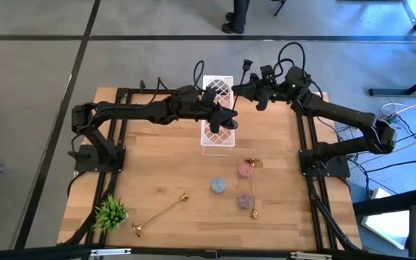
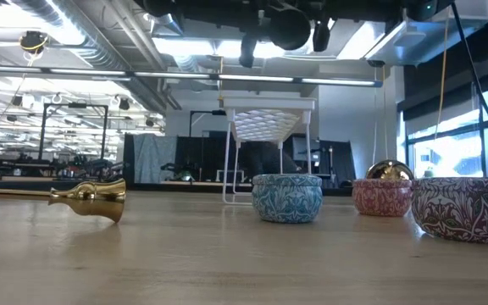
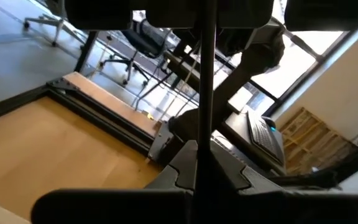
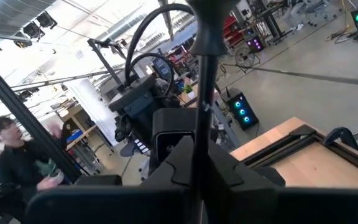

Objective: Pick & Place candle stick holders
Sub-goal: Put the black candle holder on the shelf

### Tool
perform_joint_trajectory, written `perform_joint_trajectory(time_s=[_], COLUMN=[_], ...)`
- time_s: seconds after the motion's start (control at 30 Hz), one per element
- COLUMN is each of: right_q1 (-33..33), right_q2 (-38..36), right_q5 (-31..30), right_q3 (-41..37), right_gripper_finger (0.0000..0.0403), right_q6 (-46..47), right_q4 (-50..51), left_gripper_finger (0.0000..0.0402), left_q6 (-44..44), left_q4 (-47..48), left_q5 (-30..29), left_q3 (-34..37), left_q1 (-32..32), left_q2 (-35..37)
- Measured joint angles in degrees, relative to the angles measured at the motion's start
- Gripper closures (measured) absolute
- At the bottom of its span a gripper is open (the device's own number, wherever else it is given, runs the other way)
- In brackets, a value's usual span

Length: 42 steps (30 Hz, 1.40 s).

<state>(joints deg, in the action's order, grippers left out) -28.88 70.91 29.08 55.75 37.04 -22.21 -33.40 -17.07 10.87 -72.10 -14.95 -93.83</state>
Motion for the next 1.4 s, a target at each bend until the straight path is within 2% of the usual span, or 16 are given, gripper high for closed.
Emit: perform_joint_trajectory(time_s=[0.13, 0.3, 0.4, 0.57, 0.7, 0.93, 1.1, 1.27, 1.4], right_q1=[0.0, 0.0, 0.0, 1.8, 1.9, -0.6, -2.4, -3.0, -3.6], right_q2=[0.0, 0.0, 0.0, 0.8, 4.6, 14.8, 21.3, 25.9, 28.5], right_q5=[-0.3, -3.0, -5.5, -15.5, -16.9, -14.0, -14.4, -22.2, -28.6], right_q3=[0.0, 0.9, 4.1, 9.6, 12.2, 16.8, 23.2, 30.3, 32.7], right_gripper_finger=[0.0391, 0.0391, 0.0391, 0.0391, 0.0391, 0.0391, 0.0391, 0.0391, 0.0391], right_q6=[-0.5, -2.9, -7.5, -21.9, -29.4, -30.3, -30.5, -33.8, -34.1], right_q4=[0.0, 1.9, 7.4, 15.8, 17.1, 17.1, 17.3, 19.5, 22.2], left_gripper_finger=[0.0358, 0.0319, 0.0298, 0.0282, 0.0285, 0.0296, 0.0302, 0.0311, 0.0318], left_q6=[-0.7, 2.3, 3.5, 0.7, 1.5, 5.8, 8.6, 10.8, 11.7], left_q4=[3.3, 15.4, 23.2, 34.6, 35.4, 38.2, 39.1, 39.1, 39.2], left_q5=[4.3, 3.1, -1.3, -14.5, -18.1, -19.5, -26.6, -30.7, -33.6], left_q3=[0.0, 0.0, 0.0, 0.0, 0.0, 0.0, 0.0, 0.0, 0.0], left_q1=[-1.5, -4.1, -6.3, -8.7, -8.8, -8.8, -8.8, -9.3, -9.3], left_q2=[1.7, 7.3, 10.6, 15.7, 17.8, 18.1, 18.3, 19.5, 19.4])
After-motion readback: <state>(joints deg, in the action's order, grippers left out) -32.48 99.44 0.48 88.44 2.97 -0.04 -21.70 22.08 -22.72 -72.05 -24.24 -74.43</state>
